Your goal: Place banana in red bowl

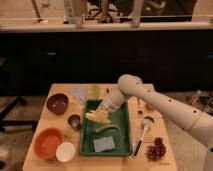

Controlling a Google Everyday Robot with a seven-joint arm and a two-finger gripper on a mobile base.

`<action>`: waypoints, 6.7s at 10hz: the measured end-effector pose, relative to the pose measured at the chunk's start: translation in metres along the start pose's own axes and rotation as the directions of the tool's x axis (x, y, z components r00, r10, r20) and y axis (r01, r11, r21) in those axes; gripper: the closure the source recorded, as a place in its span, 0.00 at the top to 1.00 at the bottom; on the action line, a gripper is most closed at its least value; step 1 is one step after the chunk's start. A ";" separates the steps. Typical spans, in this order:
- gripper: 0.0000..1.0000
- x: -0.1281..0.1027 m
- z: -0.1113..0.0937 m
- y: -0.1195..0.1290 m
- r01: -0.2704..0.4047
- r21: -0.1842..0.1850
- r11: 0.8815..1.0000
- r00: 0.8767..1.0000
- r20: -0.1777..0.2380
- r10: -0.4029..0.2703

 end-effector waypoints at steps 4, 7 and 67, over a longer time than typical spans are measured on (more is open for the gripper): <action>0.00 0.000 0.000 0.000 0.000 0.001 1.000 1.000 0.001 0.000; 0.00 -0.003 0.001 0.003 0.018 0.000 1.000 1.000 -0.002 -0.018; 0.00 -0.187 0.190 0.112 0.343 -0.345 0.874 0.905 0.370 -0.209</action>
